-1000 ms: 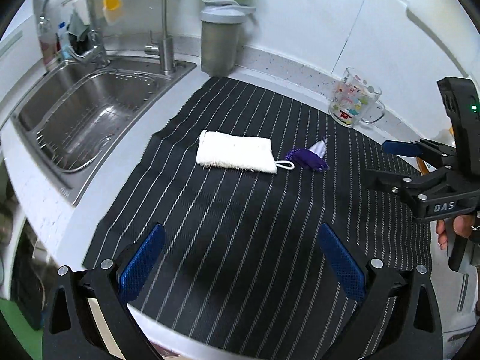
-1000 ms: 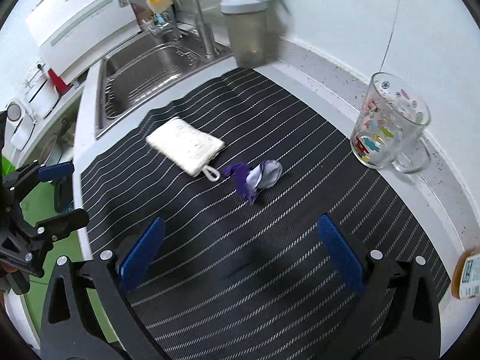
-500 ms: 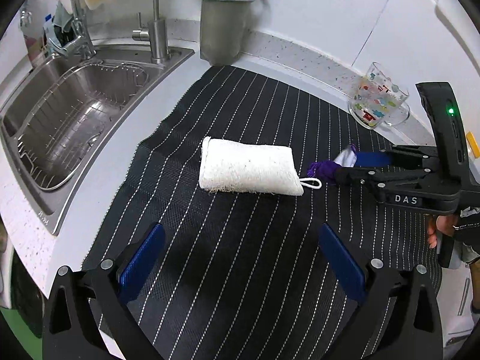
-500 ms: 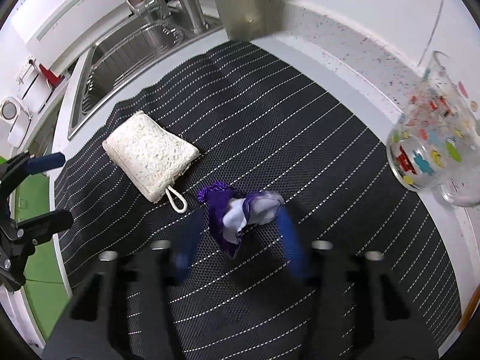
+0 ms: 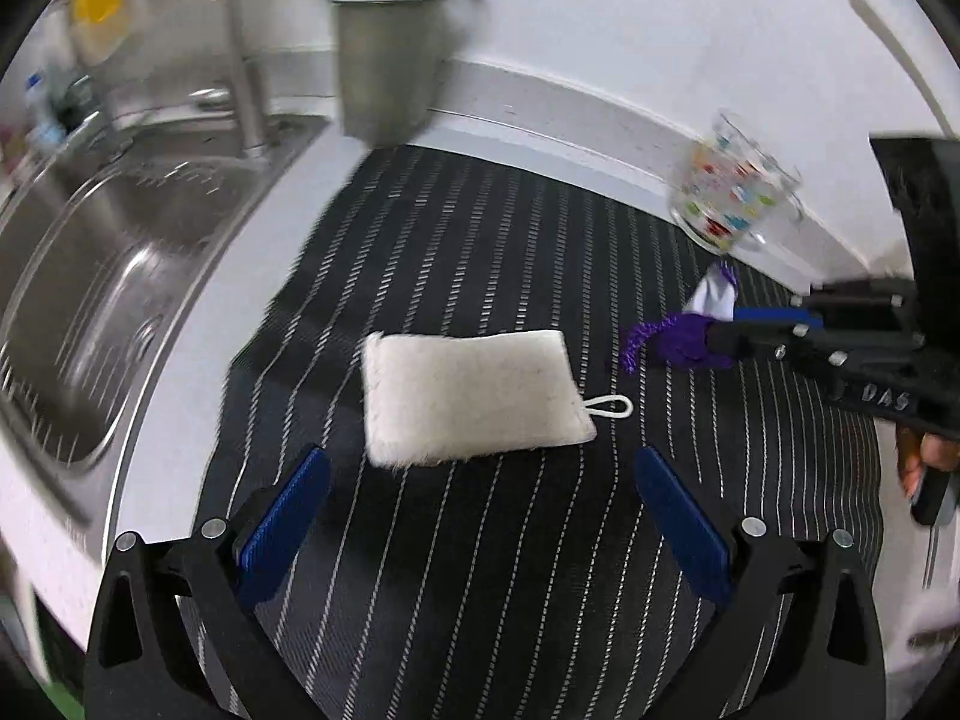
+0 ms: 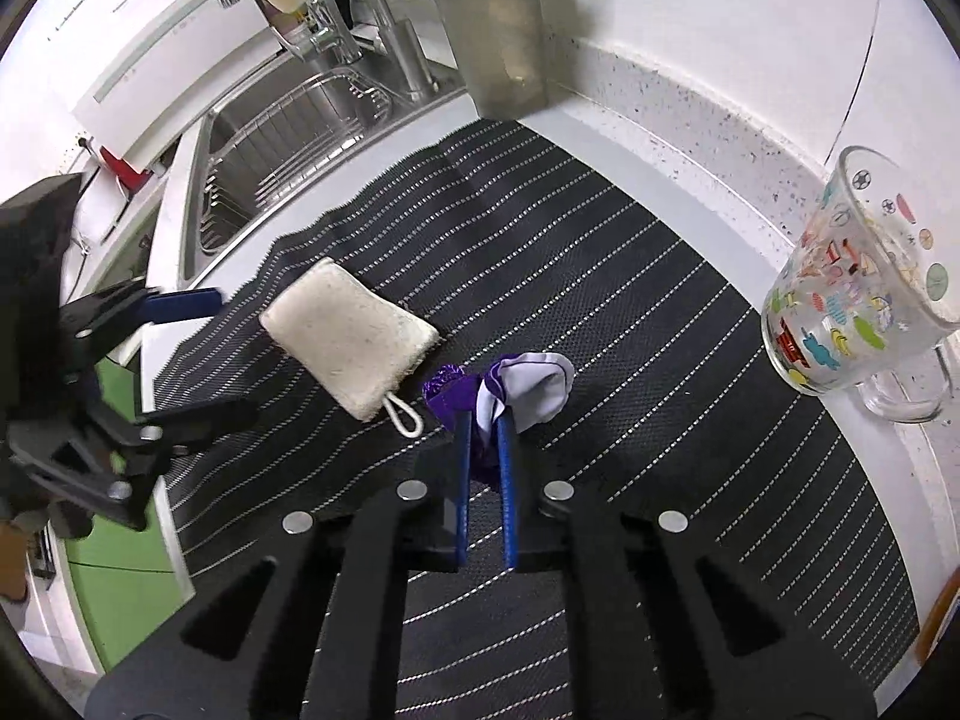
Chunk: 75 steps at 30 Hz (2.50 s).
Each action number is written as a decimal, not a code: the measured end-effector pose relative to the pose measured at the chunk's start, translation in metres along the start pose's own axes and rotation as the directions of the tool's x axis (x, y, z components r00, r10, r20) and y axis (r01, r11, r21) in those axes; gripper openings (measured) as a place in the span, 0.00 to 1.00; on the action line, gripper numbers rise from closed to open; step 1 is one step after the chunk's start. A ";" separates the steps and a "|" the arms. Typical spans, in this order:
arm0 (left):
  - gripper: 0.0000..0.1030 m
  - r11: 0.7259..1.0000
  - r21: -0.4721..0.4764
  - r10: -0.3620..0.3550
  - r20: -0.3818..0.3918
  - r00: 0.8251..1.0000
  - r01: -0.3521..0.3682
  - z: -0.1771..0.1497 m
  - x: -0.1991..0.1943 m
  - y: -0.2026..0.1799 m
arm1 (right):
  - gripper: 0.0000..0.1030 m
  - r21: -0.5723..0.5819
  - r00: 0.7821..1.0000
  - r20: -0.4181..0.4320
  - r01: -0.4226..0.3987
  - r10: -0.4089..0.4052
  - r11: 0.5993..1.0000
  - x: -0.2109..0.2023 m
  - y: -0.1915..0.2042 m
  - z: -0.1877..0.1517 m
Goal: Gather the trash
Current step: 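Grasp the purple-white cloth with the right gripper while the left gripper grasps the loofah pad, then carry the loofah pad and purple cloth to the pink bin and release both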
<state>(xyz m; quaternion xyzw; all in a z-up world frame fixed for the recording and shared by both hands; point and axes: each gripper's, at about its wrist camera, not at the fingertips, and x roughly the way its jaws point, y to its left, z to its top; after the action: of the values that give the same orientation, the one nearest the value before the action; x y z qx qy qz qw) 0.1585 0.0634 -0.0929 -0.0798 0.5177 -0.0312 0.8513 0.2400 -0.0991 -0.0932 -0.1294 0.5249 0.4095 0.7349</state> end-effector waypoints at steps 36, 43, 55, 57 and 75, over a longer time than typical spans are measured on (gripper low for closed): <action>0.64 0.685 0.674 -0.138 -0.253 0.958 0.277 0.030 0.058 -0.012 | 0.07 0.169 0.992 0.002 0.125 -0.127 0.978 -0.039 0.011 -0.023; 0.63 0.817 0.539 -0.158 -0.137 0.978 0.207 0.015 0.029 -0.018 | 0.07 0.165 0.991 0.028 0.124 -0.130 0.979 -0.052 0.018 -0.030; 0.63 0.974 0.225 -0.056 0.078 0.995 0.037 -0.040 -0.061 -0.057 | 0.07 0.025 0.993 0.086 0.080 -0.082 0.996 -0.082 0.035 -0.051; 0.63 0.987 0.160 -0.018 0.101 0.995 0.002 -0.057 -0.078 -0.061 | 0.07 -0.020 0.994 0.092 0.056 -0.053 0.998 -0.087 0.041 -0.055; 0.63 0.821 -0.455 0.430 0.092 0.898 -0.346 -0.278 -0.230 -0.050 | 0.07 -0.555 0.952 -0.086 -0.291 0.295 0.779 -0.073 0.244 -0.115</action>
<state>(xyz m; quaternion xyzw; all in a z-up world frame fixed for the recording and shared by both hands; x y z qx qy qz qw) -0.1929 0.0168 -0.0090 -0.1594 0.4334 0.2652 0.8464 -0.0247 -0.0509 -0.0182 -0.2553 0.3927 0.6549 0.5930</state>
